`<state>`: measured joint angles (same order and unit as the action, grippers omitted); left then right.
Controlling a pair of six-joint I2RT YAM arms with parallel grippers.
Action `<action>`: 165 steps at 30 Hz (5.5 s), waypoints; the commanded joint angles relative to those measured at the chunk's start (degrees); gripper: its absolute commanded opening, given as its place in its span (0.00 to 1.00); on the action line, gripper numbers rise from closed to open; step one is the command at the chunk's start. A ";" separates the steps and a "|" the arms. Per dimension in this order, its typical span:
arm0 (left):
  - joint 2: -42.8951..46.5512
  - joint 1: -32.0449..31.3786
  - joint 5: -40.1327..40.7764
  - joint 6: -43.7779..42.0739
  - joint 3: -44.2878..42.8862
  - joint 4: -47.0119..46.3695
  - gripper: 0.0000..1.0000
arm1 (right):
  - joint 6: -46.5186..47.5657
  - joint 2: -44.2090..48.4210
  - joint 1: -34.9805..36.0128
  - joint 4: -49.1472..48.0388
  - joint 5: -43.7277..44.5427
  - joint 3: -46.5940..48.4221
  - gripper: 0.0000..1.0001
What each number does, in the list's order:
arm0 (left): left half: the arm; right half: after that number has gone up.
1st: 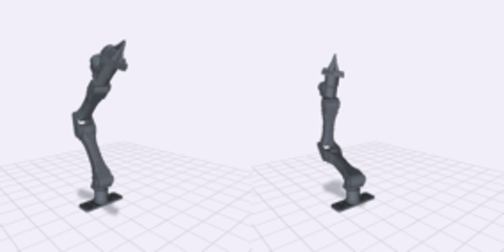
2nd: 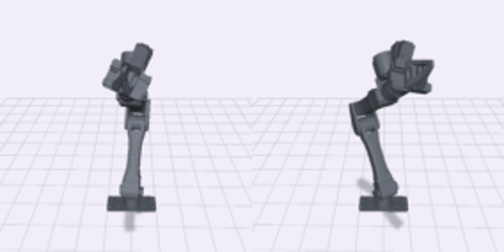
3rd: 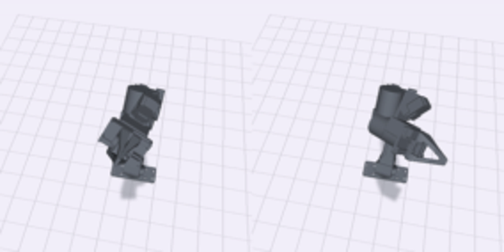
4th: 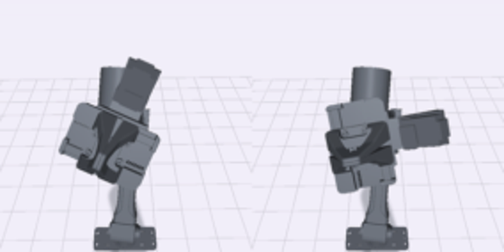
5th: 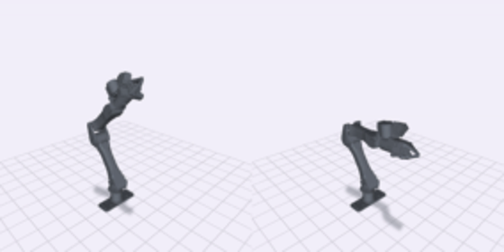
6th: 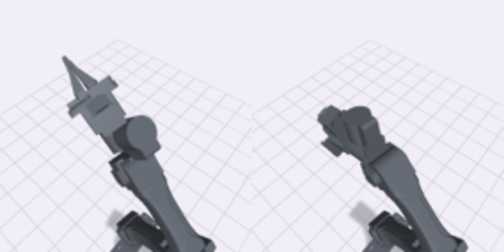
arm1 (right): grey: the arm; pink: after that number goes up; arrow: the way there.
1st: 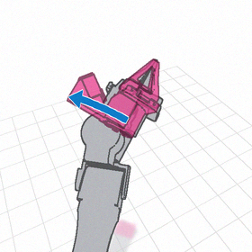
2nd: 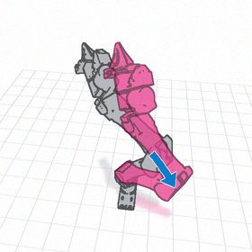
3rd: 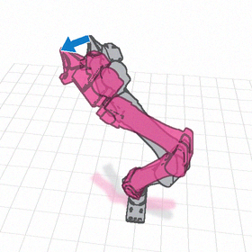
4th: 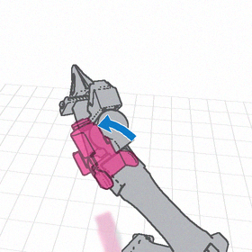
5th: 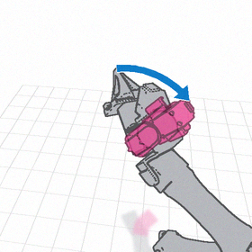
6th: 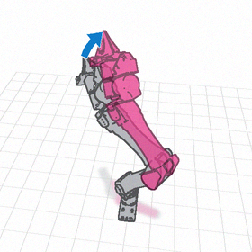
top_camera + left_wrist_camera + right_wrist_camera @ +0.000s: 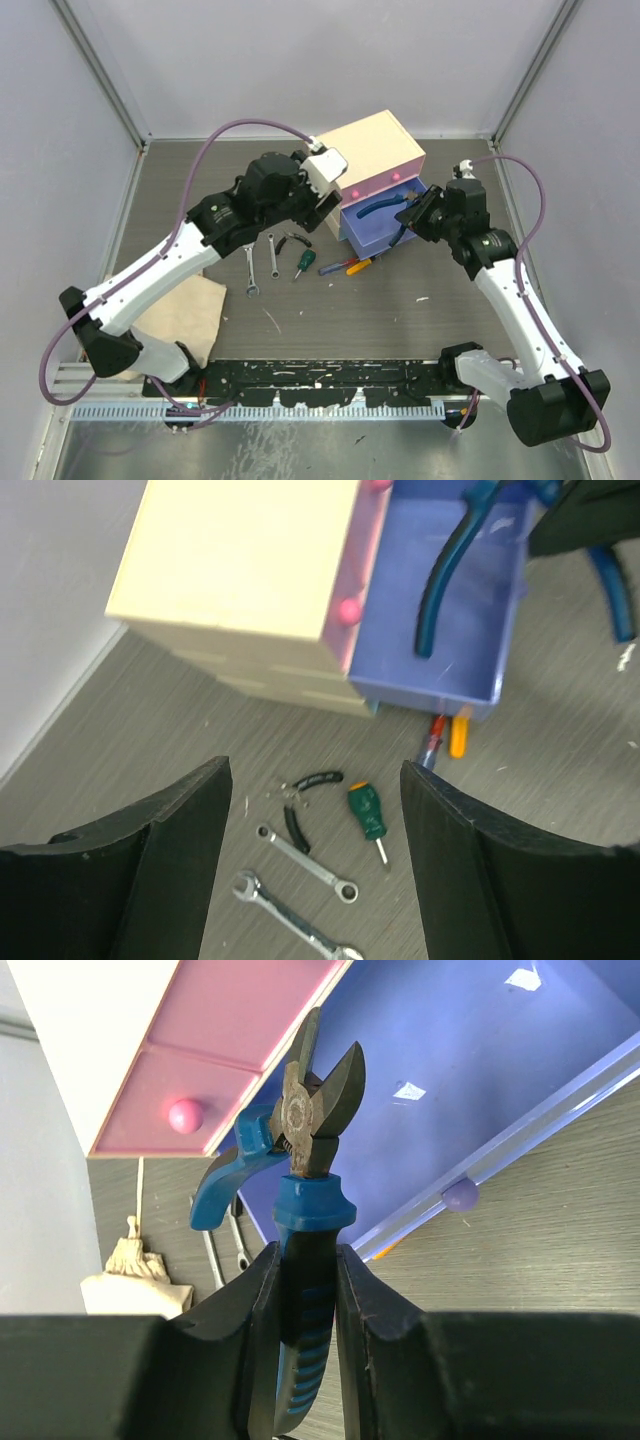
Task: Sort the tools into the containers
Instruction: Place the pliers in the drawer, then pick up the pliers at the center of the board.
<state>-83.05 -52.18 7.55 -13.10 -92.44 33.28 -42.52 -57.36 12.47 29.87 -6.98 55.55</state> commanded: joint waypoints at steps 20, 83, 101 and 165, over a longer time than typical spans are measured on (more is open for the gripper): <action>8.11 6.88 4.80 3.59 17.82 -14.78 0.71 | -5.08 -15.73 -0.46 -8.89 3.63 6.51 0.01; 5.16 12.44 4.36 12.90 17.64 -10.59 0.75 | -2.40 -7.95 -1.97 -16.18 3.56 0.55 0.47; -6.23 16.46 4.38 25.66 20.74 -5.67 0.66 | 3.82 6.81 -8.47 -15.85 -8.21 -12.30 0.51; -13.79 22.12 0.87 22.22 17.90 -2.39 0.03 | 7.66 11.40 -8.51 -13.31 -8.99 -10.81 0.50</action>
<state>-105.27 -30.59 6.94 8.40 -75.33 31.94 -36.67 -47.66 4.10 18.44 -16.51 41.12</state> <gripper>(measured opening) 0.124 0.503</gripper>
